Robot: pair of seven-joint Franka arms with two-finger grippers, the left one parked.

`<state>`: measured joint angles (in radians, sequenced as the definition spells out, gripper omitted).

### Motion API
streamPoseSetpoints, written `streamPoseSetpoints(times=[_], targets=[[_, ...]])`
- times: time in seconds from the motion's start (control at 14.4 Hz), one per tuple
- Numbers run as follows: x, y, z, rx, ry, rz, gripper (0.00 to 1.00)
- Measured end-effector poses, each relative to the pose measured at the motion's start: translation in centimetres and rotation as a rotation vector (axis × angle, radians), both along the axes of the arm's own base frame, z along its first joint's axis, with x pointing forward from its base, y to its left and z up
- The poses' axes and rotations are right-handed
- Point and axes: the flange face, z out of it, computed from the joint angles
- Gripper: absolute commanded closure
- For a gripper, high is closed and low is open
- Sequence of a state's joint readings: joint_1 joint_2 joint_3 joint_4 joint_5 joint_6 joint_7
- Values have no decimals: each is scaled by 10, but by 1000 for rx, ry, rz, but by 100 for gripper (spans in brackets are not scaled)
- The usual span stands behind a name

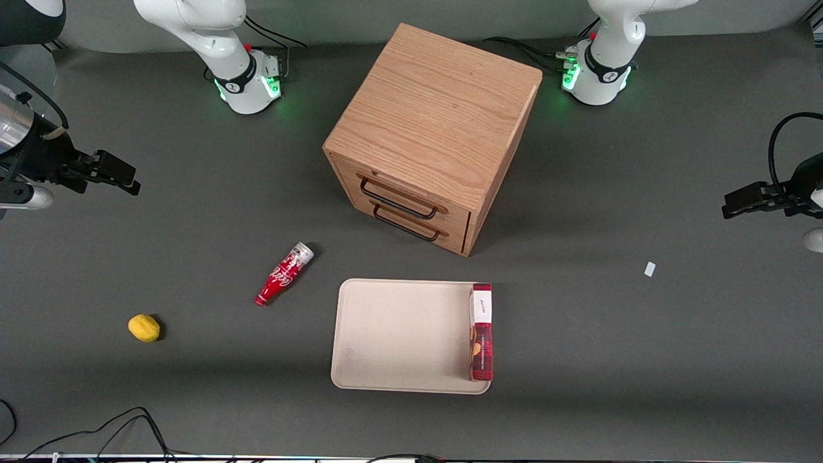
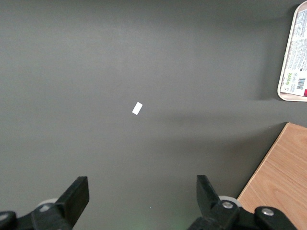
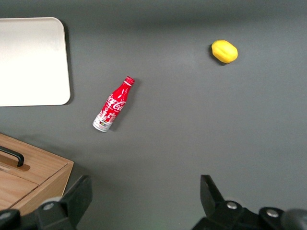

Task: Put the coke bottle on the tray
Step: 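Move the open right gripper down over the red Coca-Cola bottle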

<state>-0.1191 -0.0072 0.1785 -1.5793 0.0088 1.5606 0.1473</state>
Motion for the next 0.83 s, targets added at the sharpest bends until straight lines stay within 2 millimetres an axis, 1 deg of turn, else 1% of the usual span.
streamPoseSetpoints(times=[0.28, 0.42, 0.49, 0.63, 0.83], targets=[[2, 2, -6, 1, 12, 5, 0], [6, 5, -14, 3, 31, 11, 0], [9, 10, -20, 4, 42, 11, 0], [19, 27, -42, 6, 69, -45, 0], [40, 72, -86, 5, 89, -156, 0]])
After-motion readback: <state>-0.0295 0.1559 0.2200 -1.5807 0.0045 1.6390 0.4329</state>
